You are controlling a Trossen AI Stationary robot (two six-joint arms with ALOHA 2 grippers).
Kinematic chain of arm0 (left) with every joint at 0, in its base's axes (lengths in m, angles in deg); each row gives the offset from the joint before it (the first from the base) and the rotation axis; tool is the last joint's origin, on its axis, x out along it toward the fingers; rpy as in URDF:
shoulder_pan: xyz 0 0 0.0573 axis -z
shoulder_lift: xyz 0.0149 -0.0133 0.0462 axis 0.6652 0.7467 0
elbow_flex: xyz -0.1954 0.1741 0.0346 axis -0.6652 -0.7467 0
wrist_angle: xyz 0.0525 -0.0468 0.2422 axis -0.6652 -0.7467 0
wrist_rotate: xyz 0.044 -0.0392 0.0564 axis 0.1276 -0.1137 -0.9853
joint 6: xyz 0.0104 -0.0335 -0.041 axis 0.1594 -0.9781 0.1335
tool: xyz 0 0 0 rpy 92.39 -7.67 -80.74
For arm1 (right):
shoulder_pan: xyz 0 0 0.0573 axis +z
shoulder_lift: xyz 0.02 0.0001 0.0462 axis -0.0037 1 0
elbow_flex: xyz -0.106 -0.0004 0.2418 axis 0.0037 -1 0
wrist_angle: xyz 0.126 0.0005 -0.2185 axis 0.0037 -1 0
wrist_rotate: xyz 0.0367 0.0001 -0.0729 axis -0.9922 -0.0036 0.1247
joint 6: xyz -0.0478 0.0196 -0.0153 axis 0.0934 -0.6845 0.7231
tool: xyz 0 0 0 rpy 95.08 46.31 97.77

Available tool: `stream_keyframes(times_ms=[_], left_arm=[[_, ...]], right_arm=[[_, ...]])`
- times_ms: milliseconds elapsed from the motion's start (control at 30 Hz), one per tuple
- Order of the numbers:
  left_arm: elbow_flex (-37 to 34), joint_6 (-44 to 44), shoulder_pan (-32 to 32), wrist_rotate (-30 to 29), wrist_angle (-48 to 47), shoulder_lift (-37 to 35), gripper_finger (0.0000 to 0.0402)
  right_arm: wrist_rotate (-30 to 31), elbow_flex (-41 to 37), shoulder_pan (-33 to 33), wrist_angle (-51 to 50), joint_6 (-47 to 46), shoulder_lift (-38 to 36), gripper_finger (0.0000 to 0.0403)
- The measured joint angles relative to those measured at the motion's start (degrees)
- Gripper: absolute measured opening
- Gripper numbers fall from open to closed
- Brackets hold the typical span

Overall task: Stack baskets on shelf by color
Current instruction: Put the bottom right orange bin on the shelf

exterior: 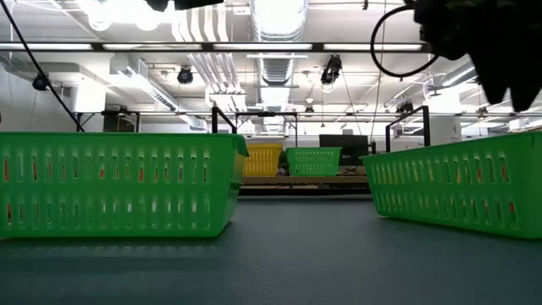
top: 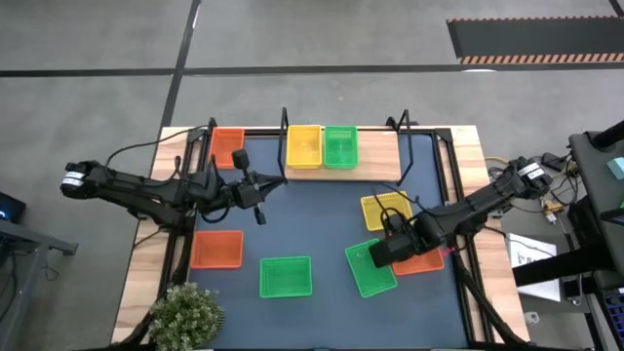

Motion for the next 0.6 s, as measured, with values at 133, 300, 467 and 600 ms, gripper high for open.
stream_keyframes(times_ms=[133,300,467,600], left_arm=[[-0.32,-0.29,0.0,0.0,-0.17,-0.2,0.0],[-0.32,-0.24,0.0,0.0,-0.13,-0.22,0.0],[-0.48,-0.23,0.0,0.0,-0.13,-0.22,0.0],[-0.77,0.02,0.0,0.0,-0.09,-0.22,0.0]], right_arm=[[0.02,-0.21,-2.36,0.17,2.74,0.23,0.0161],[0.03,-2.07,-4.12,0.4,4.47,0.42,0.0152],[0.07,-4.69,-4.66,1.45,4.74,0.39,0.0142],[0.03,-7.1,-4.68,5.46,4.55,0.39,0.014]])
